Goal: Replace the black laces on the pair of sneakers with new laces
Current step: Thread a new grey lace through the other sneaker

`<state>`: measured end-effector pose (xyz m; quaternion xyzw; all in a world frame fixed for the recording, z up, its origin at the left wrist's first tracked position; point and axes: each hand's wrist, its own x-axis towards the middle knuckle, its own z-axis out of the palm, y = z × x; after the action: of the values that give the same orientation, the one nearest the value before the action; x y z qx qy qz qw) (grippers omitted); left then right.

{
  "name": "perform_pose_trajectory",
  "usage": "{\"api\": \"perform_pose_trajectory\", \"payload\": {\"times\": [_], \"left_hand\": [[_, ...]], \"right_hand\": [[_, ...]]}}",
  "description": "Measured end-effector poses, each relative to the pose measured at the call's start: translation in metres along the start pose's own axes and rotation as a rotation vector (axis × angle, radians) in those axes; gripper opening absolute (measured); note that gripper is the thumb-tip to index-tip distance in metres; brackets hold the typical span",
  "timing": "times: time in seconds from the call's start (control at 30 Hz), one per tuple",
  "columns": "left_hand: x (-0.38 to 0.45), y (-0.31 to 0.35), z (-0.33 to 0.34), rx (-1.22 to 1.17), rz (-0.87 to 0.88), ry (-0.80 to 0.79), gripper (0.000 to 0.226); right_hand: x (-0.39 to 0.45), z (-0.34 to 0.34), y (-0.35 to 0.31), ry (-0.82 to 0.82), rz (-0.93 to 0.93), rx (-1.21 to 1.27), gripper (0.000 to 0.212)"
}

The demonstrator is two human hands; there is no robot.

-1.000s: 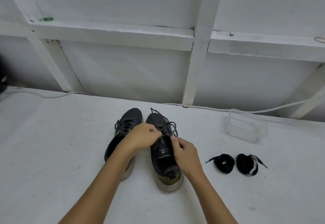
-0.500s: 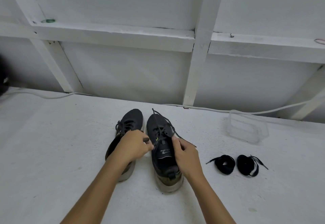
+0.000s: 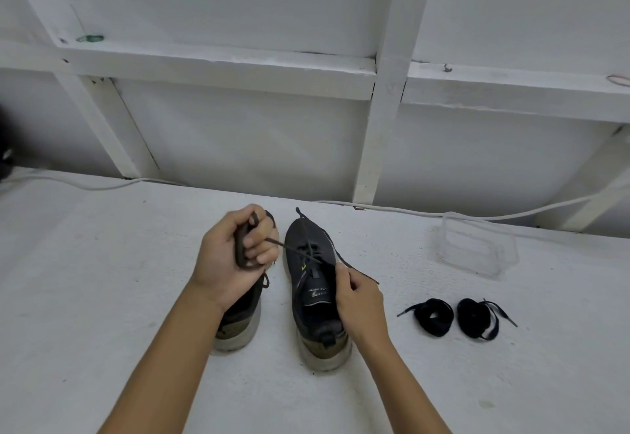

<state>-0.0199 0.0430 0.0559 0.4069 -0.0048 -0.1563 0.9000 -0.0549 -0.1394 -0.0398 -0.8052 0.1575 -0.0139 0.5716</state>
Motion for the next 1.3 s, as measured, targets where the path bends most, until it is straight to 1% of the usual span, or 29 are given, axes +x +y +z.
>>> {"api": "perform_pose_trajectory", "payload": {"times": [0.03,0.1,0.17,0.23,0.3,0.33,0.37,0.4,0.43,0.47,0.53,0.6,0.63,0.67,0.73,0.77,0.8,0.83,0.87,0.9,0.93,1.0,1.07,1.1,1.17,1.2,1.23,1.3], "left_hand": [[-0.001,0.002,0.001,-0.129,0.018,-0.022,0.027],[-0.001,0.001,0.001,-0.237,0.025,-0.032,0.026],[0.004,-0.004,-0.001,-0.16,0.02,-0.008,0.026],[0.007,-0.007,-0.002,0.05,0.033,0.029,0.027],[0.008,-0.007,0.001,0.183,0.052,0.023,0.026],[0.009,-0.005,0.003,0.186,0.057,0.009,0.025],[0.01,-0.004,0.006,0.163,0.056,-0.011,0.024],[0.012,-0.003,0.007,0.134,0.053,-0.029,0.024],[0.013,-0.003,0.009,0.11,0.049,-0.044,0.023],[0.015,-0.002,0.011,0.084,0.042,-0.051,0.023],[0.021,-0.003,0.01,0.036,0.039,-0.033,0.022],[0.027,-0.002,0.008,0.066,0.055,0.038,0.02],[0.032,-0.003,0.005,0.197,0.063,0.108,0.02],[0.036,-0.004,0.003,0.44,0.064,0.207,0.02],[0.044,-0.011,-0.01,1.028,0.074,0.44,0.018],[0.046,-0.016,-0.017,1.268,0.106,0.505,0.023],[0.047,-0.023,-0.022,1.418,0.165,0.532,0.03],[0.048,-0.03,-0.025,1.5,0.241,0.531,0.033],[0.049,-0.037,-0.026,1.545,0.301,0.516,0.031],[0.051,-0.044,-0.025,1.585,0.313,0.494,0.026],[0.053,-0.05,-0.022,1.64,0.275,0.47,0.022],[0.058,-0.06,-0.016,1.745,0.143,0.405,0.026],[0.065,-0.065,-0.008,1.783,0.04,0.349,0.032],[0.069,-0.067,-0.005,1.803,0.015,0.331,0.032],[0.075,-0.069,-0.001,1.828,0.007,0.328,0.022],[0.077,-0.069,0.0,1.797,0.012,0.344,0.014],[0.078,-0.067,0.002,1.706,0.009,0.366,0.01],[0.079,-0.06,0.004,1.38,-0.04,0.375,0.013]], "right_hand": [[0.0,0.0,0.0,0.009,0.007,0.003,0.048],[0.001,0.001,0.0,0.018,0.015,0.005,0.048],[0.001,0.002,0.003,0.034,0.031,0.008,0.048],[0.0,0.001,0.002,0.044,-0.003,0.003,0.042],[0.0,0.001,-0.004,0.0,-0.087,-0.059,0.018],[0.002,0.0,-0.009,-0.03,-0.165,-0.123,0.023],[0.005,-0.001,-0.012,-0.069,-0.255,-0.177,0.034],[0.008,-0.003,-0.017,-0.109,-0.321,-0.211,0.04],[0.011,-0.003,-0.022,-0.151,-0.351,-0.225,0.042],[0.012,-0.004,-0.028,-0.188,-0.373,-0.228,0.041],[0.019,-0.003,-0.032,-0.225,-0.411,-0.212,0.026],[0.024,-0.005,-0.037,-0.233,-0.365,-0.126,0.014],[0.027,-0.007,-0.04,-0.229,-0.303,-0.049,0.015],[0.03,-0.009,-0.043,-0.207,-0.224,0.049,0.018],[0.036,-0.014,-0.046,-0.128,-0.068,0.284,0.023],[0.039,-0.017,-0.046,-0.081,0.003,0.392,0.024],[0.042,-0.02,-0.045,-0.041,0.067,0.468,0.024],[0.044,-0.023,-0.044,-0.009,0.116,0.511,0.024],[0.045,-0.024,-0.041,0.008,0.154,0.544,0.024],[0.046,-0.025,-0.04,0.02,0.19,0.584,0.024],[0.047,-0.026,-0.039,0.03,0.231,0.636,0.022],[0.047,-0.025,-0.037,0.052,0.275,0.676,0.018],[0.047,-0.023,-0.036,0.071,0.276,0.655,0.014],[0.047,-0.022,-0.036,0.085,0.28,0.66,0.012],[0.048,-0.02,-0.036,0.107,0.287,0.672,0.01],[0.049,-0.02,-0.036,0.115,0.29,0.67,0.011],[0.05,-0.02,-0.036,0.117,0.293,0.654,0.013],[0.053,-0.019,-0.035,0.109,0.291,0.582,0.017]]}}
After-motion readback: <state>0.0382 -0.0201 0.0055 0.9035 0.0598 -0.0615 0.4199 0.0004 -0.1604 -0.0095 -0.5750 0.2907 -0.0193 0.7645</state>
